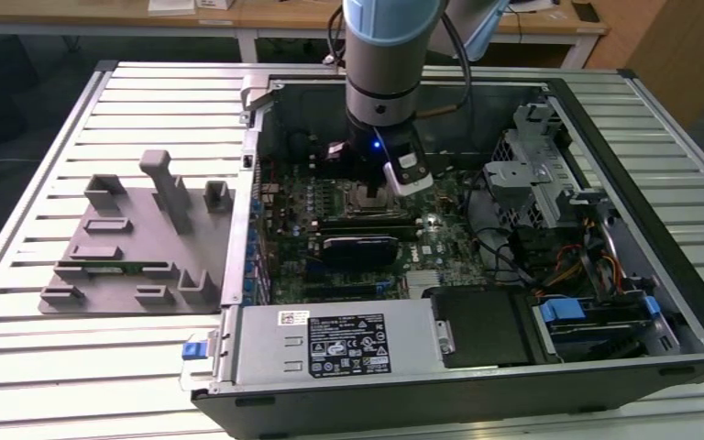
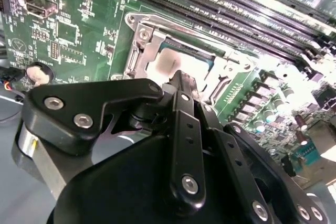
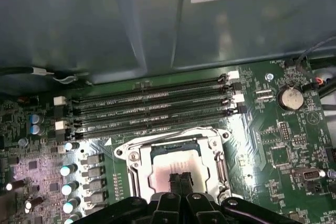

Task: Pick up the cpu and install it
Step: 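Install the second cpu locking lever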

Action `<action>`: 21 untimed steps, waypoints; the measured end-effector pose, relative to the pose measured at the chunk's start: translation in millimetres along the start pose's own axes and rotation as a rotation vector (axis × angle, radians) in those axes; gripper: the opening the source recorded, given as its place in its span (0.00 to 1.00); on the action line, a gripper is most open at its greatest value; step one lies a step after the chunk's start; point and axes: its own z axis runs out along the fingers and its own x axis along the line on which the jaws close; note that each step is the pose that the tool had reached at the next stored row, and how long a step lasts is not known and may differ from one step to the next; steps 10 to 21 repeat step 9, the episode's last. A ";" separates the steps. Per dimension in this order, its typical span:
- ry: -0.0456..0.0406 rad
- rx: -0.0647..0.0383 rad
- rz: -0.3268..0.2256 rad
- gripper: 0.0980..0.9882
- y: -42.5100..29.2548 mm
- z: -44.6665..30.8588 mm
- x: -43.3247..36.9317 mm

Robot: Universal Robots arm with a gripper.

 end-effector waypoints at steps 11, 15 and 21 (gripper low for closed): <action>-0.0025 0.015 -0.001 0.01 1.6 0.3 0.3; -0.0025 0.015 -0.001 0.01 1.6 0.3 0.3; -0.0025 0.015 -0.001 0.01 1.6 0.3 0.3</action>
